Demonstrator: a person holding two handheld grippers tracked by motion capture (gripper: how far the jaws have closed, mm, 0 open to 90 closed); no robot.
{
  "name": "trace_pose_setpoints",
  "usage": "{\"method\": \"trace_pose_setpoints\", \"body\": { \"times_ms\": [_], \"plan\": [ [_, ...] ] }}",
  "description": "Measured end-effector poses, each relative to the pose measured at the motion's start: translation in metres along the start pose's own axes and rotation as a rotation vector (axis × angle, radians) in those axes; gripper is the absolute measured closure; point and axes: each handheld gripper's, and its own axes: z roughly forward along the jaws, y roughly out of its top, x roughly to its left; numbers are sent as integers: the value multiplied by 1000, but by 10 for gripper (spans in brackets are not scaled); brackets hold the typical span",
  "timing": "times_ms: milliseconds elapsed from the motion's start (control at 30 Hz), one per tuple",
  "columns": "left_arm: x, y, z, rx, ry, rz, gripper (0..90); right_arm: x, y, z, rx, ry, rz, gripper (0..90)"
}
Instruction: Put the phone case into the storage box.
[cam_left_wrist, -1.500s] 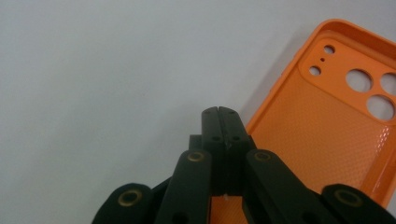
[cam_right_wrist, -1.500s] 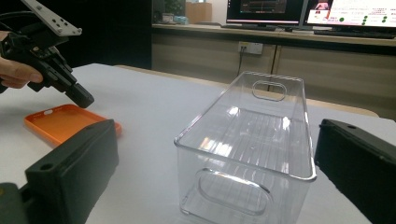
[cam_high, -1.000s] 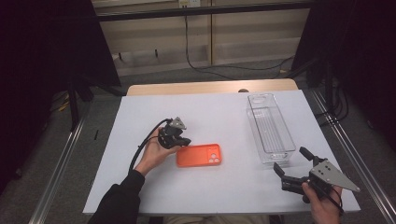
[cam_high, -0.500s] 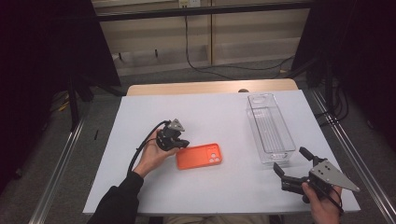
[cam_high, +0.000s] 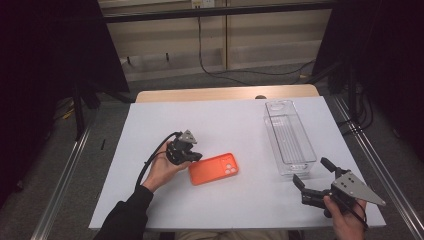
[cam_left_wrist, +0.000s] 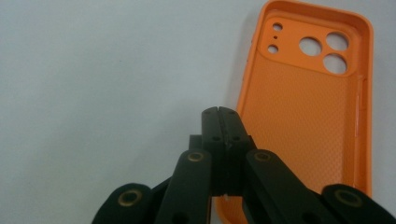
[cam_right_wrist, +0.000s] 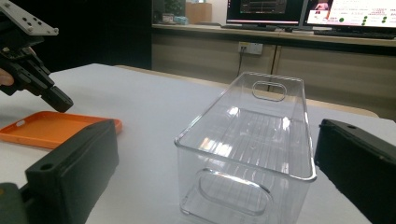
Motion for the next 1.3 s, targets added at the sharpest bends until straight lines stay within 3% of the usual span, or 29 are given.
{"method": "trace_pose_setpoints", "body": {
  "times_ms": [633, 733, 767, 800, 900, 967, 1300],
  "plan": [
    [-10, -5, -6, 13, -25, 5, 900, 0, 0, 0, 1, -1, 0, 0],
    [-12, -7, -7, 9, -28, 0, 900, 0, 0, 0, 2, -1, 0, 0],
    [-14, -7, -6, -11, -27, -24, 900, 0, 0, 0, 2, -1, 0, 0],
    [-12, -7, -8, 13, -29, 7, 900, 0, 0, 0, 1, 0, 1, 0],
    [-14, -9, -9, 9, -35, 6, 900, 0, 0, 0, 0, -1, -1, 0],
    [-15, -10, -8, -2, -40, -15, 900, 0, 0, 0, 0, -1, 1, 0],
    [-16, -13, -10, -5, -65, -25, 900, 0, 0, 0, -2, 1, 1, 0]
  ]
}}
